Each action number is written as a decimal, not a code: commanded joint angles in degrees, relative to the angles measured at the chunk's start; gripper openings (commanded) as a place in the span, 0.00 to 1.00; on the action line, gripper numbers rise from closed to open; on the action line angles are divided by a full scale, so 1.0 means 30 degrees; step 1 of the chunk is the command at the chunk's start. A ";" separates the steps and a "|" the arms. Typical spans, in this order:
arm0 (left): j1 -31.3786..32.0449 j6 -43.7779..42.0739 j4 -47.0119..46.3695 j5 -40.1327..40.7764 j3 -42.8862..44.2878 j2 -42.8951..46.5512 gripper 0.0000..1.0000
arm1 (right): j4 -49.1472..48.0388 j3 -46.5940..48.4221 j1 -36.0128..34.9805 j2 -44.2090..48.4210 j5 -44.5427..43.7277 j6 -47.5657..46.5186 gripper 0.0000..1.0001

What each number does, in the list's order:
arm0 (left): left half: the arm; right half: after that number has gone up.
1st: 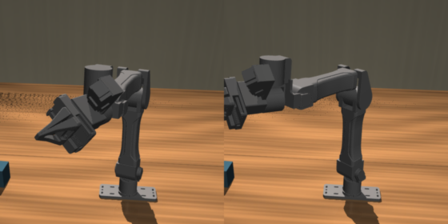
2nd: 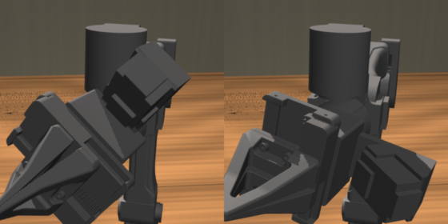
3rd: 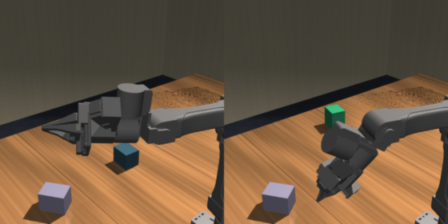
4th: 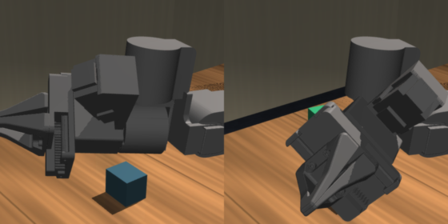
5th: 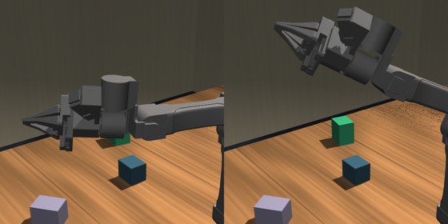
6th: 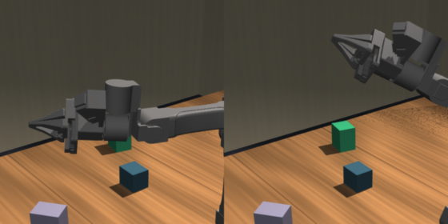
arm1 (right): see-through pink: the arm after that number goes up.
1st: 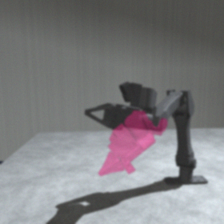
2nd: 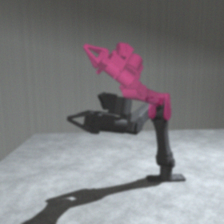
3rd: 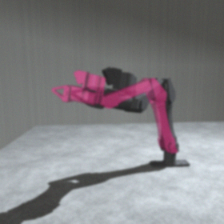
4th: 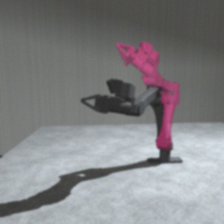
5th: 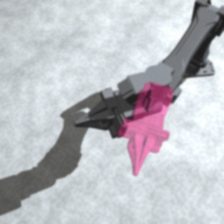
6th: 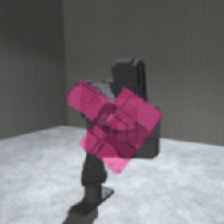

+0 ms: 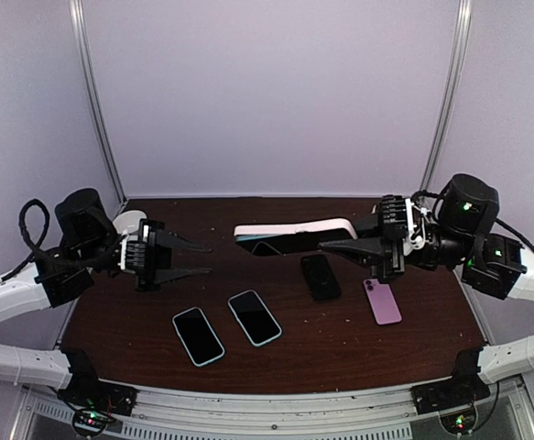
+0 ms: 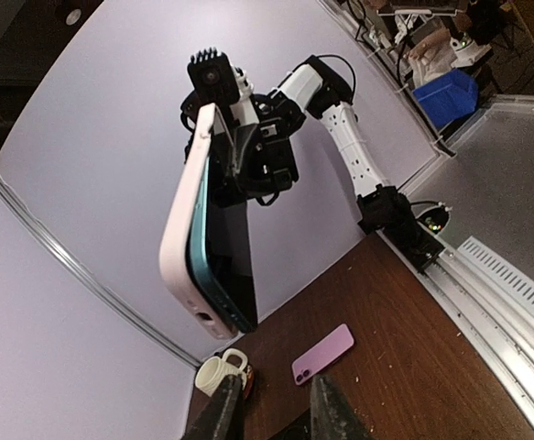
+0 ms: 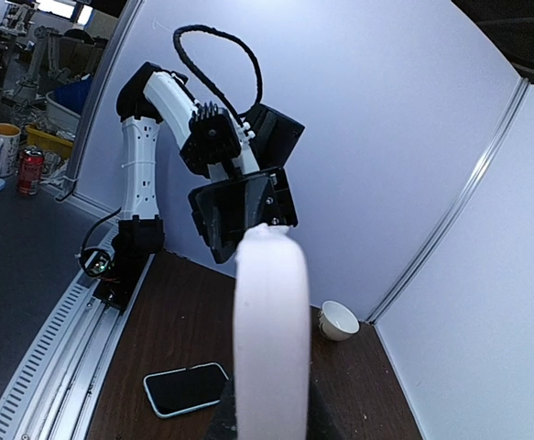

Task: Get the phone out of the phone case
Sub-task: Pass from the right arm to the left, then remove the phone case from the phone.

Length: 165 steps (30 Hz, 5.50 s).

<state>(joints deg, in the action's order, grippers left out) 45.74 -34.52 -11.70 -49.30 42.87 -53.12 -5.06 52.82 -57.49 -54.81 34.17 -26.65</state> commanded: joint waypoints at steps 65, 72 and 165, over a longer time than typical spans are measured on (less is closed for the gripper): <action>0.1688 0.4568 -0.5788 0.0231 -0.0669 -0.1784 0.27 | -0.3028 0.1173 -0.2085 -0.3136 0.1397 -0.0930 0.00; 0.1681 0.4658 -0.6070 0.0458 -0.0701 -0.1925 0.21 | -0.4477 0.1014 -0.2294 -0.3653 0.1423 -0.0373 0.00; 0.3786 -1.9869 0.1060 0.8501 -0.0999 -0.3642 0.00 | 1.0054 0.5751 -0.2187 -0.8763 -0.3252 0.8194 1.00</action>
<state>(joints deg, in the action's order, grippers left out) 56.80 -93.62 -2.04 -23.77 39.51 -65.87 27.90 69.08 -64.25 -80.49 24.23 -3.09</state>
